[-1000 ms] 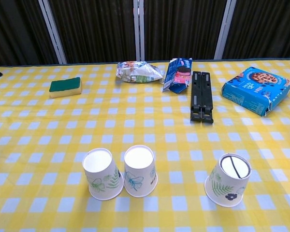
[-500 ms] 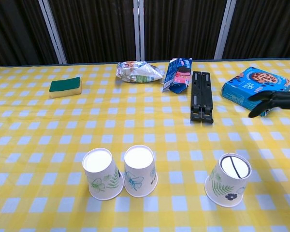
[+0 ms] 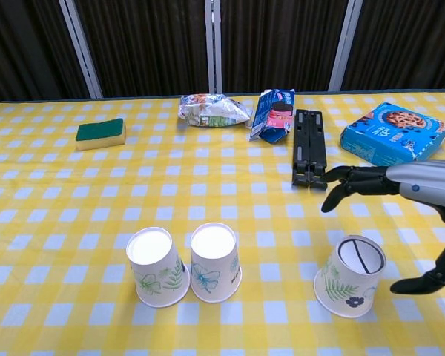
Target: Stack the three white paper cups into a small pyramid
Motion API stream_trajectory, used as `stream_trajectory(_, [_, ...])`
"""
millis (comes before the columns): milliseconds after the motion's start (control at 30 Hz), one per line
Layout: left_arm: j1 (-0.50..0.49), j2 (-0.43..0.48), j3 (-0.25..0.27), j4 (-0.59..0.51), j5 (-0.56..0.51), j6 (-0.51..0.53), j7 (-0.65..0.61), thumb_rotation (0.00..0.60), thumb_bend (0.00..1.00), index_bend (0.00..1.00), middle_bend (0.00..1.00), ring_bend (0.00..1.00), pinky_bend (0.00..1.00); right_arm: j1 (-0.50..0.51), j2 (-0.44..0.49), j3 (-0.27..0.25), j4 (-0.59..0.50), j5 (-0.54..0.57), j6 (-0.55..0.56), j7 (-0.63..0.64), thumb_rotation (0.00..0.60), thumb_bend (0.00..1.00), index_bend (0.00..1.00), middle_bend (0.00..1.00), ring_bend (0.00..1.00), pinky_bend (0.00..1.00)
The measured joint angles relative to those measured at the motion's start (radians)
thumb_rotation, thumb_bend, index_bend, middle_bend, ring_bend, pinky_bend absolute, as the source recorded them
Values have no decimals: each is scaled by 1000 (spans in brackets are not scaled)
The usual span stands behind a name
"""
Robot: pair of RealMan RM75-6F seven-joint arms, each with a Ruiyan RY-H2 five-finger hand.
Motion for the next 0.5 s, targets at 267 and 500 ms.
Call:
stream_trajectory(267, [4,0,-11,-2,4,-15,6,600,245,0,0,0,0,17,-31,2,29,63,-5,-19,600,61,278,0,0,0])
stream_trajectory(500, [7,4,-23,-4,-5,-28,2,600,244,0,0,0,0,29,-56,-5,67,95,-13,-12,600,62,333,1,0,0])
